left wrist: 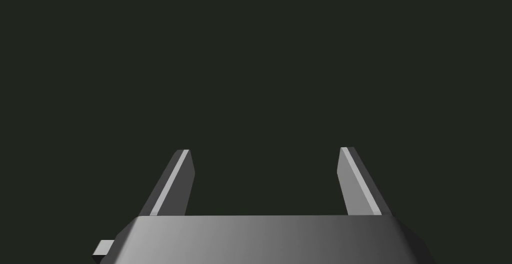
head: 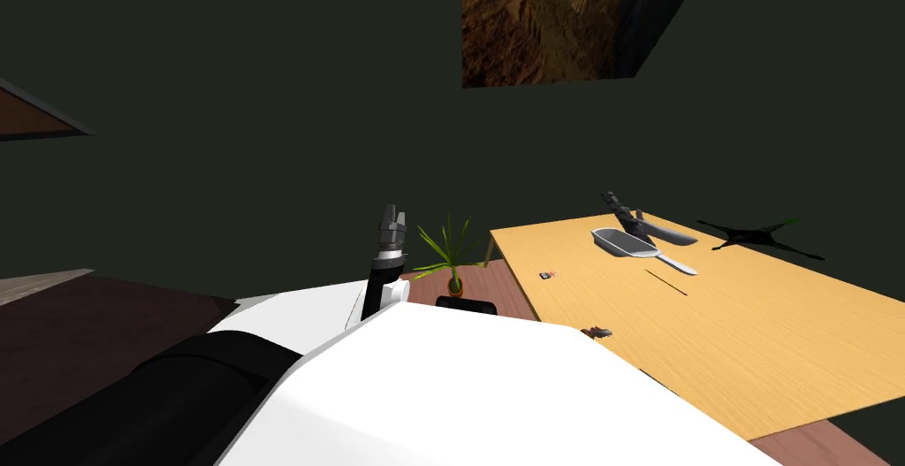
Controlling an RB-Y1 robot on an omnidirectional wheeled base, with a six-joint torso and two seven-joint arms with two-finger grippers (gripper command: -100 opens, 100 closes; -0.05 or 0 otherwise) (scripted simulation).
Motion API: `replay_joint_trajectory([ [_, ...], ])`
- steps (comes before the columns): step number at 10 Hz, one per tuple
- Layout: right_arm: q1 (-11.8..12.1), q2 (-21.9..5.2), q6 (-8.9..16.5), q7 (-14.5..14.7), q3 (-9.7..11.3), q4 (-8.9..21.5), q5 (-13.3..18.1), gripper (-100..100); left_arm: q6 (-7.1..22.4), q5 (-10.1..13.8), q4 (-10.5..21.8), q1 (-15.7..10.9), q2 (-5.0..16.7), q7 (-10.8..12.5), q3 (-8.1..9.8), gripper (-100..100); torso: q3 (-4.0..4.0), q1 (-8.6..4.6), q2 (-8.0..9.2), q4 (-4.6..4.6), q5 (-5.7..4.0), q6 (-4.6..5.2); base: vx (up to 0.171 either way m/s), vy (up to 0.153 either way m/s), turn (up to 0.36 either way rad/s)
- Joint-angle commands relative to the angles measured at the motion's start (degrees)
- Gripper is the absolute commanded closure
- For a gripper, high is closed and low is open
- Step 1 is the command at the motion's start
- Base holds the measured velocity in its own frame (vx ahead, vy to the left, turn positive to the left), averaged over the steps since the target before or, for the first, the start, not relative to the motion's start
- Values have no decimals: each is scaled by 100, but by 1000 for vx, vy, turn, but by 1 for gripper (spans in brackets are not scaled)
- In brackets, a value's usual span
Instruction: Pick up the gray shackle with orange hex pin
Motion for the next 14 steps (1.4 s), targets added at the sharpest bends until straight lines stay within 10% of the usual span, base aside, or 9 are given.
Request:
replay_joint_trajectory([
  [1, -30, -99, -7, 11, -44, 103, 54, -100, 0, 0, 0, 0, 0, 0, 0, 0, 0, 0, 0, 0, 0, 0, 65, -25, 146],
  [6, -75, -167, -36, 16, -40, 305, 127, -100, 0, 0, 0, 1, 0, 0, 1, 0, -1, -16, -2, 0, -4, 2, 97, -40, 86],
  [7, -78, -166, -42, 17, -38, 314, 129, 0, 0, 0, 0, 0, 0, 0, 0, 0, 11, -3, 19, 4, -2, 4, 0, 0, 0],
  [8, -235, -48, -20, 43, 36, 476, 154, -100, 0, 0, 0, 0, 0, 0, 0, 0, 18, 6, 31, 7, 1, 5, -3, -17, 75],
  [11, -367, 74, -24, 78, 81, 635, 181, -100, 0, 0, 0, -1, 0, 0, 0, 0, 21, -6, 36, 9, -3, 4, 0, -30, 73],
  [12, -380, 81, -29, 83, 85, 652, 182, 100, 0, 0, 0, 0, 0, 0, 0, 0, 22, 1, 36, 9, 0, 6, 0, 0, 0],
  [14, -376, 77, -32, 87, 85, 648, 185, 100, 0, 0, 0, 0, 0, 0, 0, 0, 22, 2, 35, 10, -5, 6, 0, 0, 0],
])
